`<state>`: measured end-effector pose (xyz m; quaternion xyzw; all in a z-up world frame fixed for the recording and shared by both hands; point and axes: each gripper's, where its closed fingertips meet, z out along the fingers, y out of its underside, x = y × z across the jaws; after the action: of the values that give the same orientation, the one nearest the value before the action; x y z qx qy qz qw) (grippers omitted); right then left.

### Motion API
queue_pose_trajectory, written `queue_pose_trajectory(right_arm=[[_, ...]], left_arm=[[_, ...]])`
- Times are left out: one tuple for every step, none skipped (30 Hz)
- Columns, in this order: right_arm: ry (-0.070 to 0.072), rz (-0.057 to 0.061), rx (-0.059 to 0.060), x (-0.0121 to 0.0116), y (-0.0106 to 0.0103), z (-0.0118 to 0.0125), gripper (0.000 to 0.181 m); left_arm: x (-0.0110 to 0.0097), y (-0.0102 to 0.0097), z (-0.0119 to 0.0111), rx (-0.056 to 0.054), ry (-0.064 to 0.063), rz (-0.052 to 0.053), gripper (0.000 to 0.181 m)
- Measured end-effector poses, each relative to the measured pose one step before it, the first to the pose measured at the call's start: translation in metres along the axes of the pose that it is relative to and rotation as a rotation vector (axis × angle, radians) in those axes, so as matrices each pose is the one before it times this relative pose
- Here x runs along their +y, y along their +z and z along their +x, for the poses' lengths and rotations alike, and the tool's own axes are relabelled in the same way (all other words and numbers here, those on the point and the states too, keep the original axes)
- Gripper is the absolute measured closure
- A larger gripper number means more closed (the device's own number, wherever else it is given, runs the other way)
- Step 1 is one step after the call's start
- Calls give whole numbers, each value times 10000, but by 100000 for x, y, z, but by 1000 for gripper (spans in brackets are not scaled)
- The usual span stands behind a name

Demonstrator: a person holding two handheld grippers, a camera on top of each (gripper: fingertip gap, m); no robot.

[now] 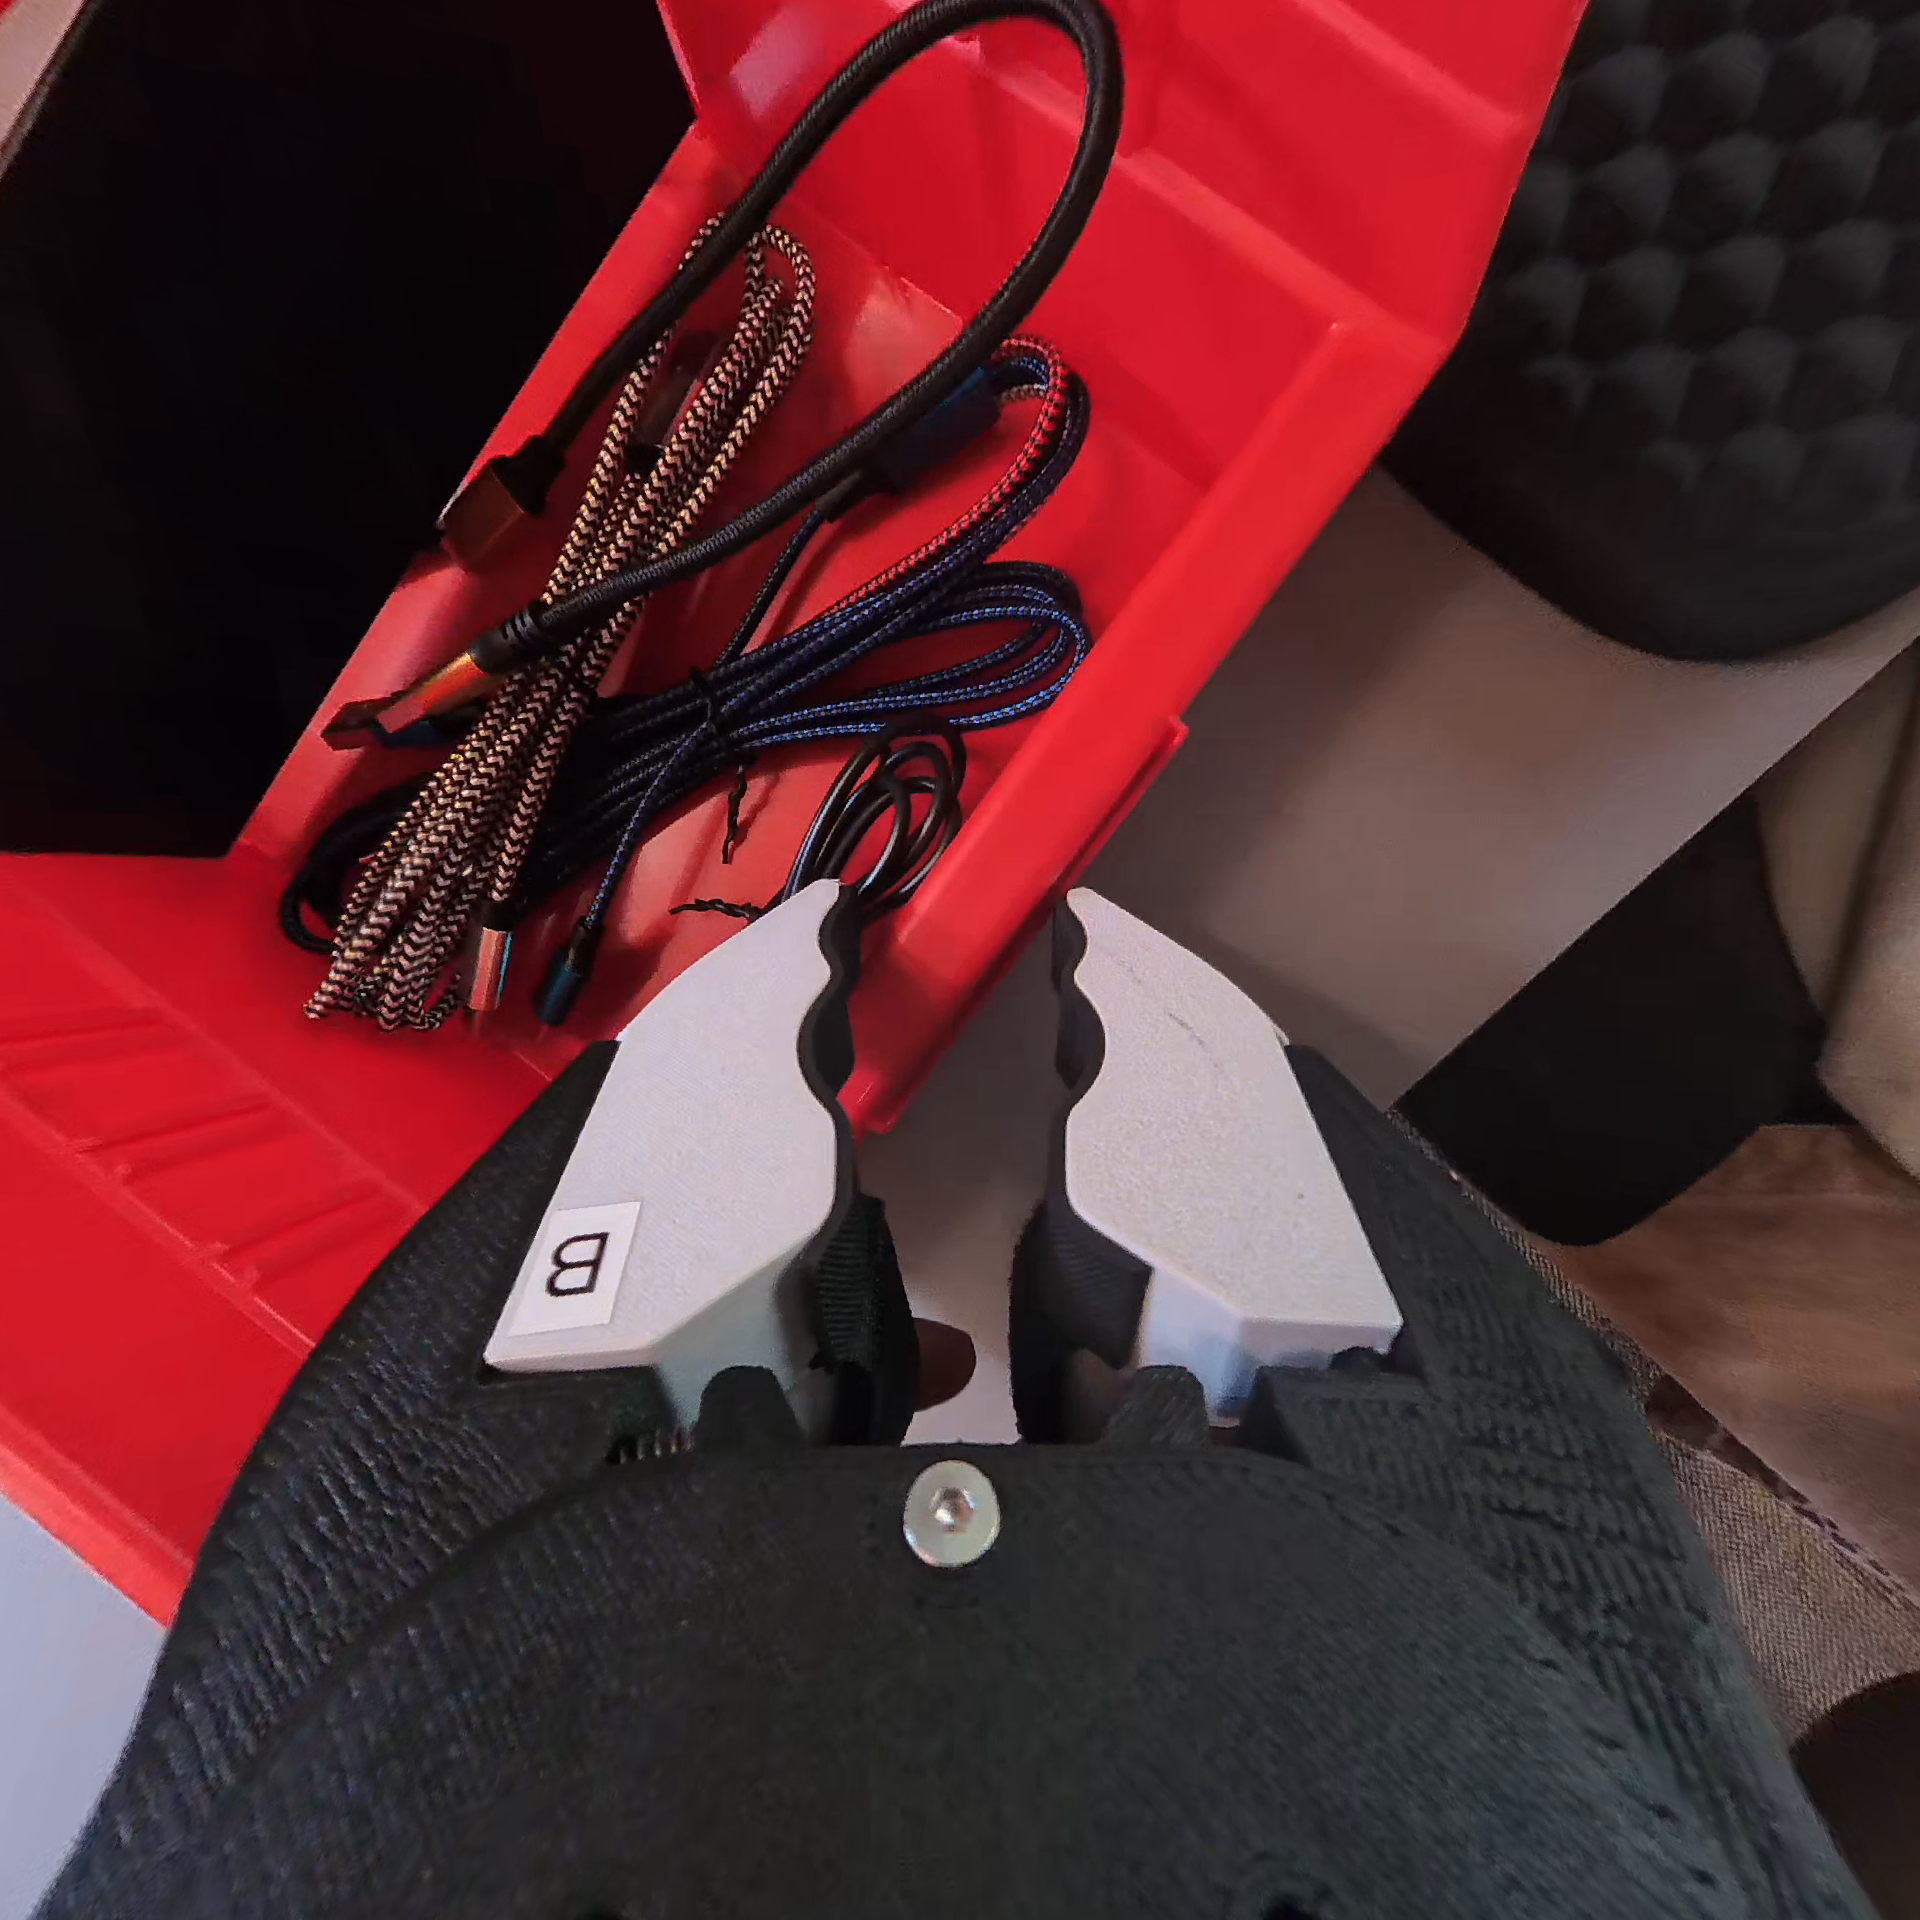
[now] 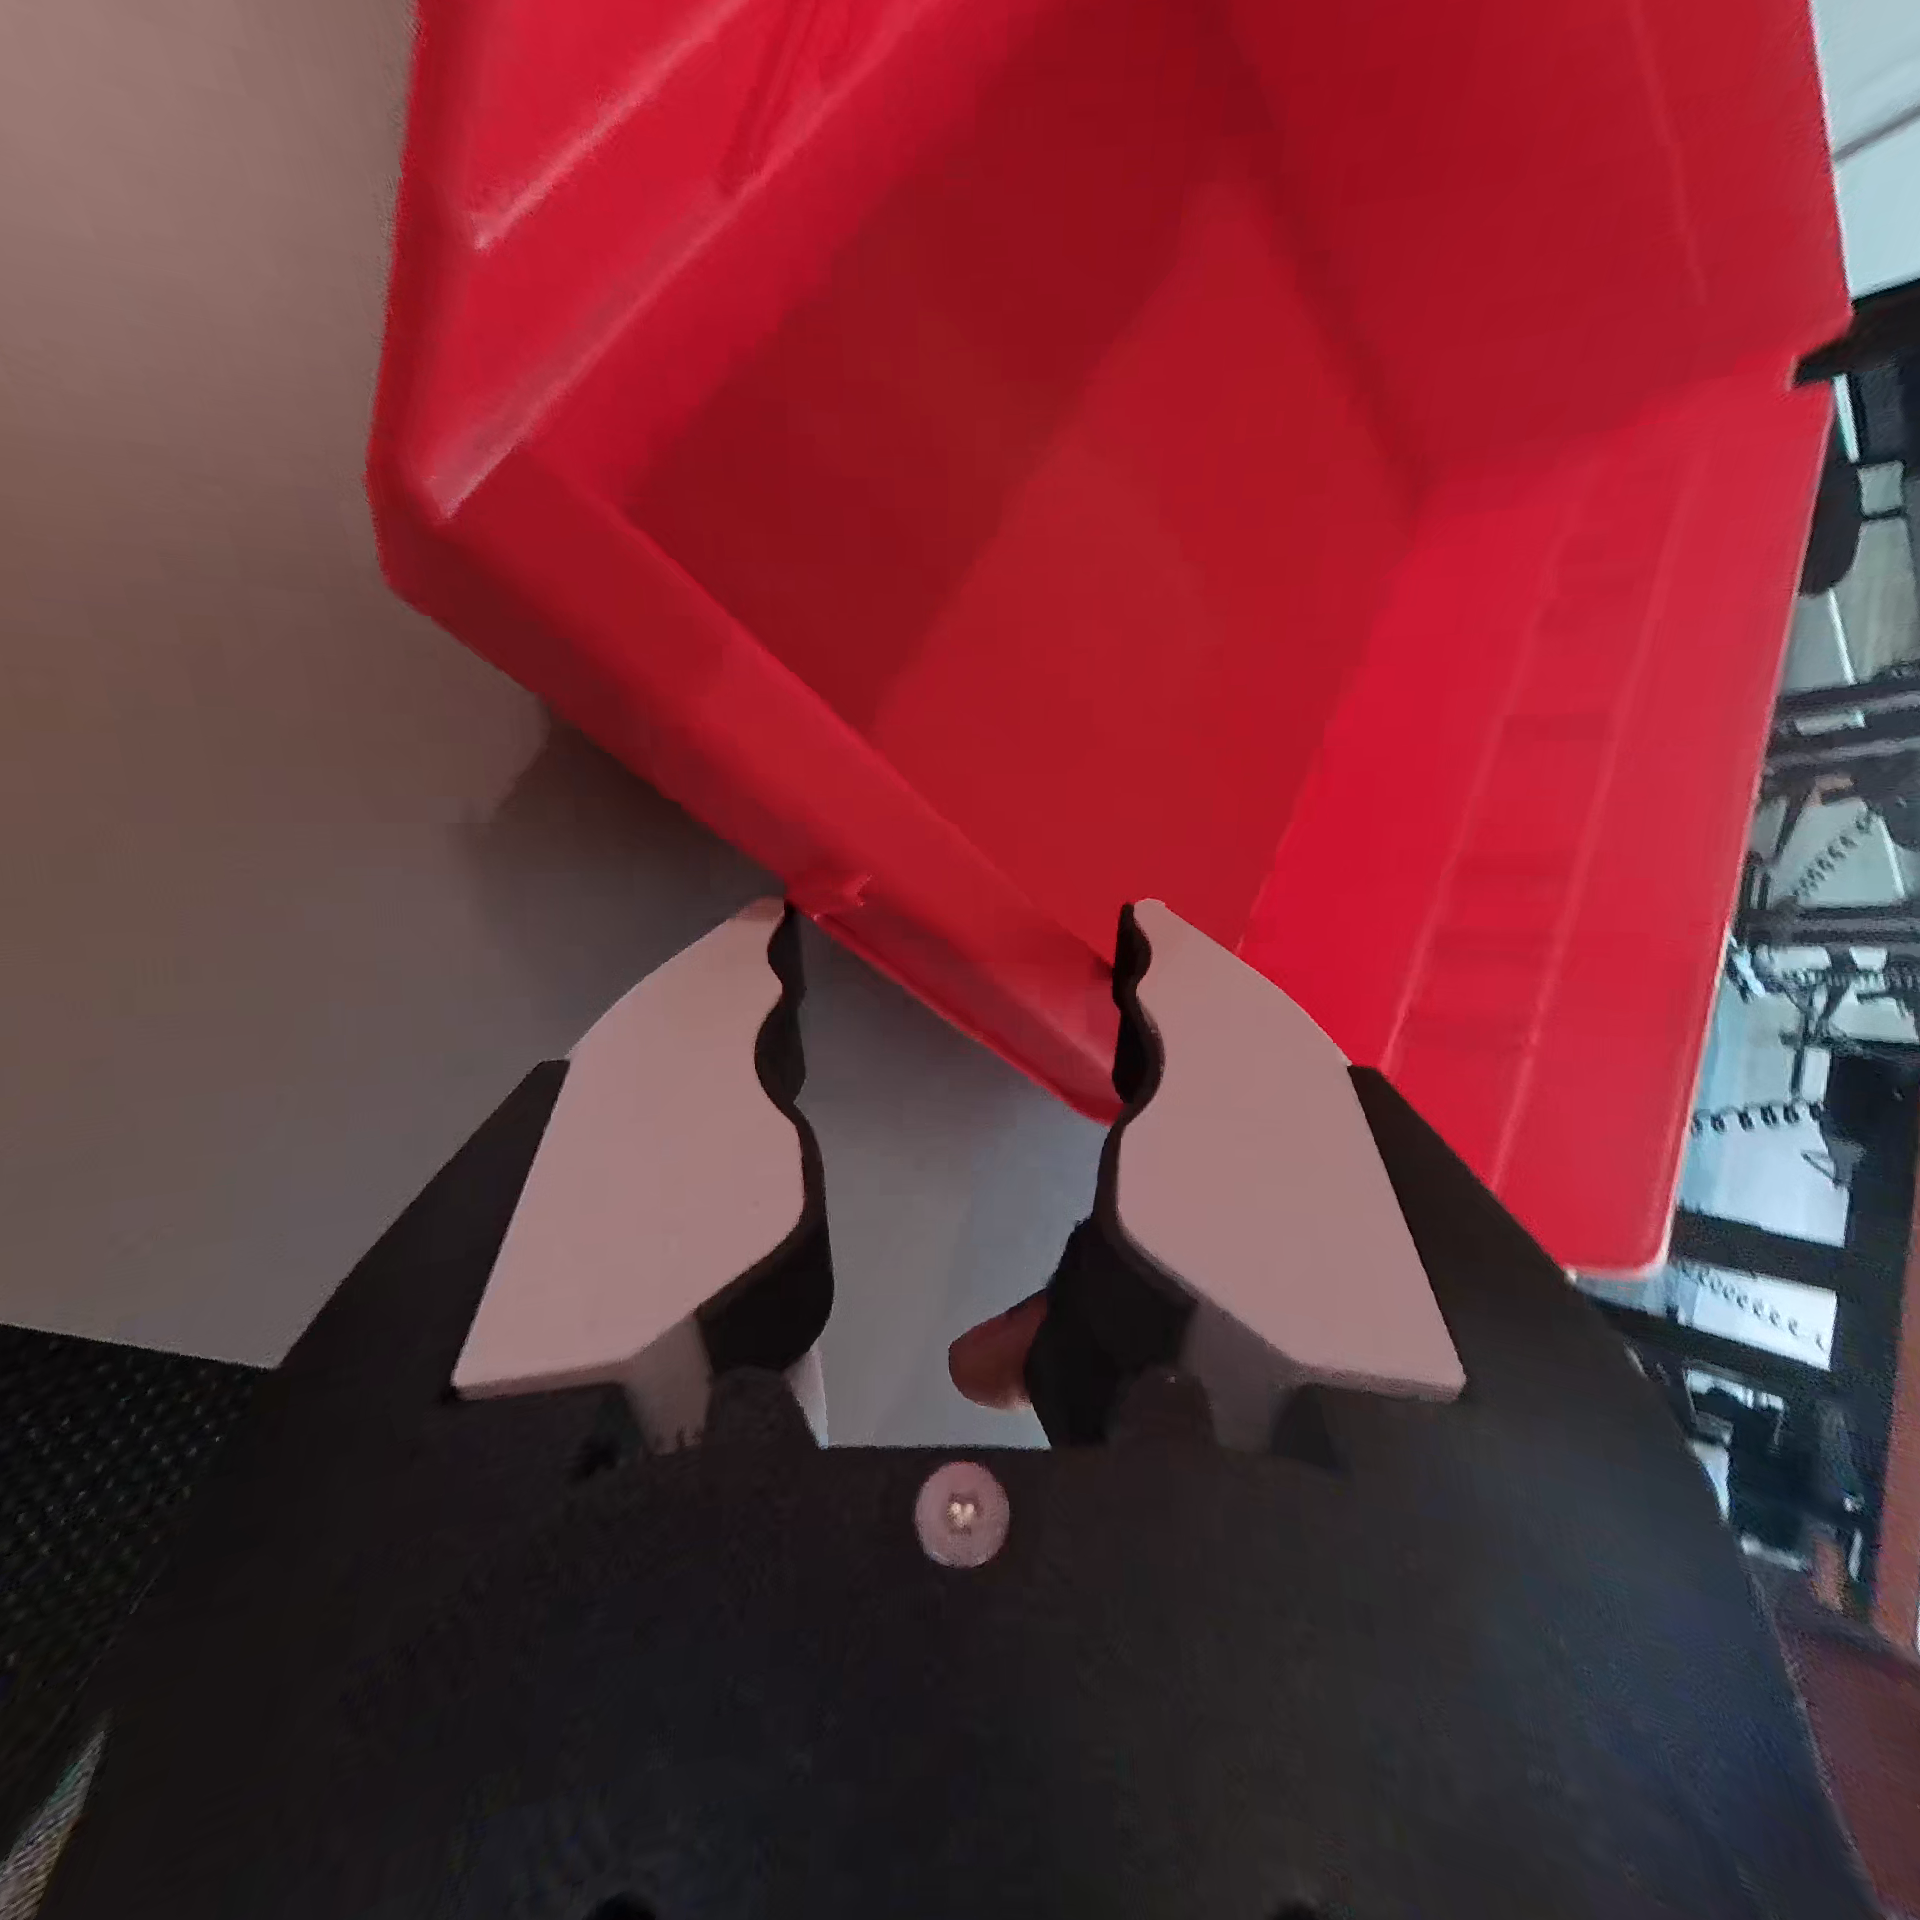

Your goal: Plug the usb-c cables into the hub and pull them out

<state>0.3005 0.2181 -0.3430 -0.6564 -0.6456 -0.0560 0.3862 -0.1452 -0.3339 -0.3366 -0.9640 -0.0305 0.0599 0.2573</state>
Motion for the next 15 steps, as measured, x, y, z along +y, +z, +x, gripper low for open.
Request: queue_pose_trajectory(right_arm=[[165, -158, 68, 378, -164, 249, 123], [251, -75, -89, 201, -204, 60, 122], [305, 23, -219, 20, -240, -106, 121], [314, 122, -226, -144, -324, -133, 122], [299, 228, -176, -259, -439, -68, 125], [257, 327, -81, -381, -516, 45, 126], [201, 403, -35, -487, -561, 114, 128], [146, 449, -67, -602, -567, 57, 127], [94, 533, 27, -806, -606, 129, 127], [74, 700, 147, -1168, -631, 251, 129], [73, 911, 304, -1632, -646, 443, 129], [124, 1122, 410, -2089, -635, 563, 129], [252, 1285, 358, -2444, -543, 464, 126], [500, 1435, 163, -2730, -367, 151, 122], [831, 1539, -233, -2883, -99, -475, 113]], left_arm=[[293, -143, -244, -36, -61, 10, 147], [245, -120, -228, -46, -60, 26, 146], [234, -109, -189, -37, -154, 19, 145], [195, -83, -123, 6, -246, 2, 143], [123, -50, -56, 42, -229, 20, 141], [10, -72, 99, 112, -126, 57, 138], [-52, -93, 331, 237, -103, 61, 131], [-49, -128, 324, 174, -80, 9, 125], [-108, -184, 317, 107, 12, 18, 120], [-290, -338, 398, 101, 102, 122, 120], [-609, -496, 434, 70, 124, 310, 120], [-916, -619, 250, -68, 83, 447, 120], [-1226, -705, -36, -251, 46, 605, 120], [-1596, -701, -403, -461, 22, 814, 119], [-1970, -626, -782, -671, -47, 1026, 108]])
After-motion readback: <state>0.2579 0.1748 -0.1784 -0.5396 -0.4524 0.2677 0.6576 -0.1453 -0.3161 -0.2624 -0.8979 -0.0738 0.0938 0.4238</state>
